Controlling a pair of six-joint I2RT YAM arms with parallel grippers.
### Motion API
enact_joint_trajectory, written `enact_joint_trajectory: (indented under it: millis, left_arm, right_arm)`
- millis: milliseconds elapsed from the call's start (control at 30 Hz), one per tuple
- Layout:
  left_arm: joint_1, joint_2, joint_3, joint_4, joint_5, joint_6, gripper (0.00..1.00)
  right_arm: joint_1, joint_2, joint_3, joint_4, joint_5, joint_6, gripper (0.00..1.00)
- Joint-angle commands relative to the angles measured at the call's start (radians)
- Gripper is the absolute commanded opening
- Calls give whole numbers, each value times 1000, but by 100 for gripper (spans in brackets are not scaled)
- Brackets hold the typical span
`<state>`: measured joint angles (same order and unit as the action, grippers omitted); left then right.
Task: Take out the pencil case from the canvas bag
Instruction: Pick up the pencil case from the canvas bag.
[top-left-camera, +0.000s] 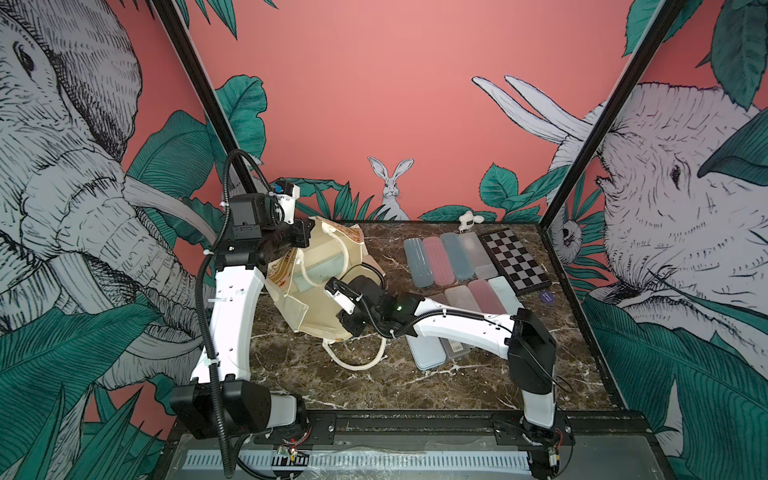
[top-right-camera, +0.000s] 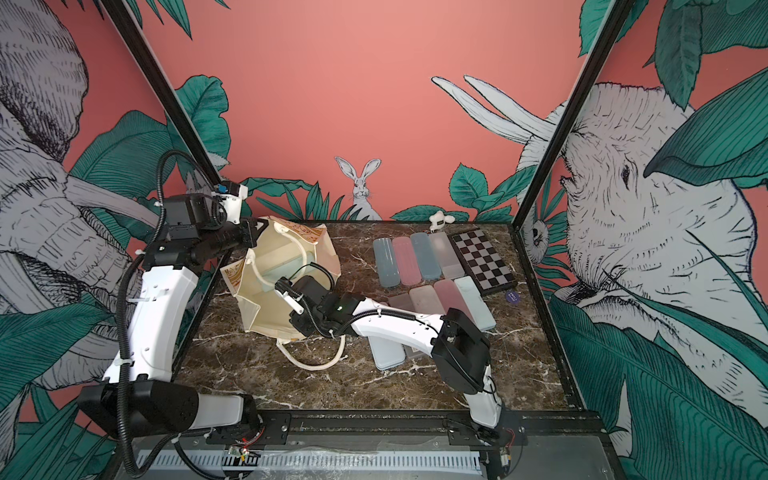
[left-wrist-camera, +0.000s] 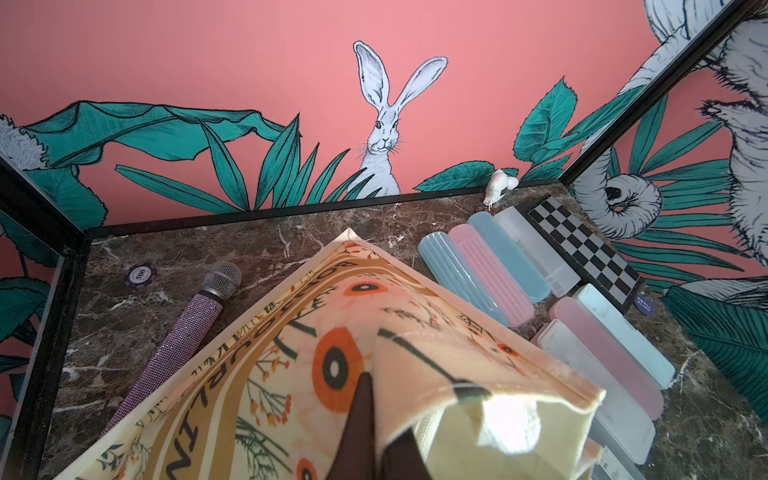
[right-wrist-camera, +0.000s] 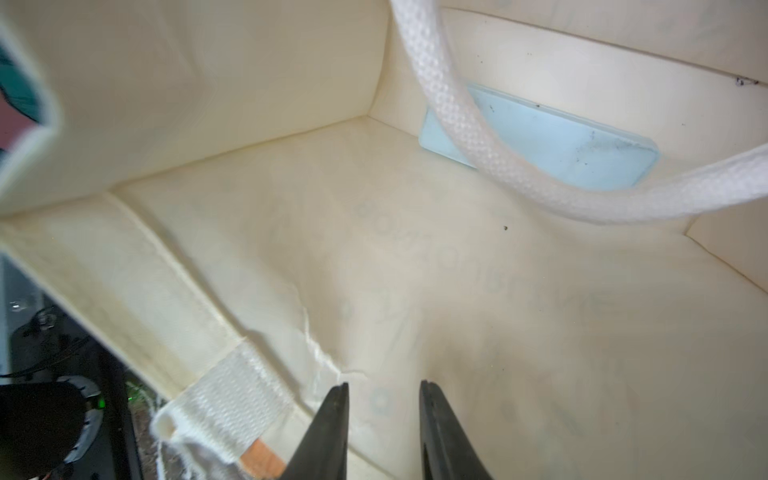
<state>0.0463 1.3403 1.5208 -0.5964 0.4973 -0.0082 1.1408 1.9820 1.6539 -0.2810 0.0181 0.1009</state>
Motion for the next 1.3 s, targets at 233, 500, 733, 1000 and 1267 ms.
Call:
enact_joint_trajectory:
  millis: [233,500,733,1000,1267]
  left_arm:
    - [-49,-154,-102,230,-107,-199,0]
    - [-83,-214,-166,300,-211,-298,0]
    - [-87,-226,-186,278,-269,-349,0]
    - [-92,-252,-213,367,-161,-381,0]
    - [-94,-302,-221,436,-49,-387,0]
  right_arm:
    - [-27,96,49,22,178,321,32]
    - [-82,108,-43,244,131,737,35]
    - [-96,80,-201,566,103,877,39]
    - [-143,187,-103,517,10,1095,38]
    - [-155,292,97,431,-18,1182,38]
